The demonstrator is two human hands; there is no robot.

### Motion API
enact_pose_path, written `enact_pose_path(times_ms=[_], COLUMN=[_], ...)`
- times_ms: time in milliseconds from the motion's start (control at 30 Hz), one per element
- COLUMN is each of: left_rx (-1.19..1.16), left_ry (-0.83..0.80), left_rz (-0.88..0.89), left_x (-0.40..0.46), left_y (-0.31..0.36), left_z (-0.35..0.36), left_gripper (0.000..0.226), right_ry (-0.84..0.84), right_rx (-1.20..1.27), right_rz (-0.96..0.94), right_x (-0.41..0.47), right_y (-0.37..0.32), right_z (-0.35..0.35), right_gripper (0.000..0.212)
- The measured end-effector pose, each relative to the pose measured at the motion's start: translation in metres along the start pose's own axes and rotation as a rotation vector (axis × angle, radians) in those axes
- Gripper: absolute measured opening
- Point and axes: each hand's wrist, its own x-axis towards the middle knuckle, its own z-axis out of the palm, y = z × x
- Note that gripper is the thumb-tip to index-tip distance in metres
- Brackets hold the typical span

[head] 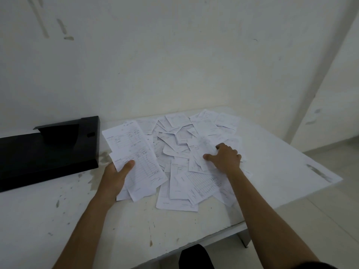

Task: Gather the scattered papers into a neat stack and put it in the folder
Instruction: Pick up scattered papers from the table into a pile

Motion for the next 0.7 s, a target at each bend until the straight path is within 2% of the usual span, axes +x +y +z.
enact_pose_path(times_ms=[167,267,333,433,600,700], left_rx=[0.002,0.015,0.026,0.05,0.039,0.028], left_ry=[0.006,0.001,-0.007,-0.01,0.0,0.0], left_rz=[-0.005,0.007,0.017,0.028,0.02,0.02], left_x=[0.001,0.002,0.002,0.002,0.0,-0.002], left_y=[-0.003,-0.005,-0.006,-0.006,-0.004,-0.001], left_z=[0.0,-0.001,-0.001,0.0,0.0,0.002], left_gripper=[0.03,0.036,0.038,0.039,0.036,0.035], right_ry=[0.052,0.222,0.264,0.143,-0.002,-0.031], right_rx=[0.161,0.01,-0.088,-0.097,0.046,0.056], right_rz=[-0.001,0.088,0.176,0.23,0.263,0.254], right_x=[-0.002,-0.001,0.001,0.011,0.031,0.034], right_y=[0.003,0.023,0.039,0.047,0.037,0.038], right_z=[0.001,-0.008,-0.014,-0.022,-0.027,-0.027], right_gripper=[0.061,0.057,0.065,0.079,0.071,0.07])
